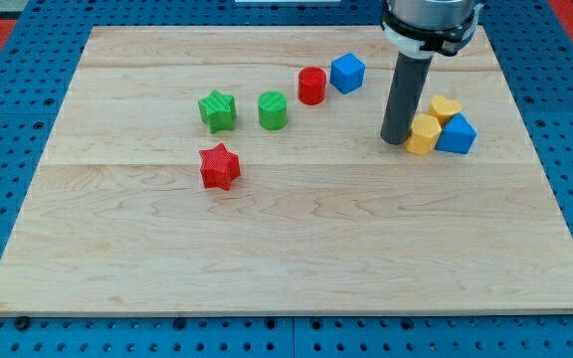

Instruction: Push your arm closer to the red star

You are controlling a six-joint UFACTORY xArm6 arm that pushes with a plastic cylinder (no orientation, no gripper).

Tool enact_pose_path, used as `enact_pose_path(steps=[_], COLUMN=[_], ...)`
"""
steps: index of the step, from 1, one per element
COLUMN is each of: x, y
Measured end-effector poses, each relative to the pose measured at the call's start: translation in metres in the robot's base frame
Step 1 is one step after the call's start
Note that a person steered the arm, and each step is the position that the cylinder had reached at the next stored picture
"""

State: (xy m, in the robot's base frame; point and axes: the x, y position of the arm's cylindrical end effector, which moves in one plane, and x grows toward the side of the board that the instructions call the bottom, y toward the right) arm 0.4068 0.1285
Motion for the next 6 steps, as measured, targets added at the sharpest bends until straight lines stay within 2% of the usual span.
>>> enact_pose_path(steps=[1,2,3,4,5,6], x=[0.0,0.043,0.109,0.12,0.108,0.08], y=[0.001,-0.003,-0.056,-0.175,-0.252,-0.257])
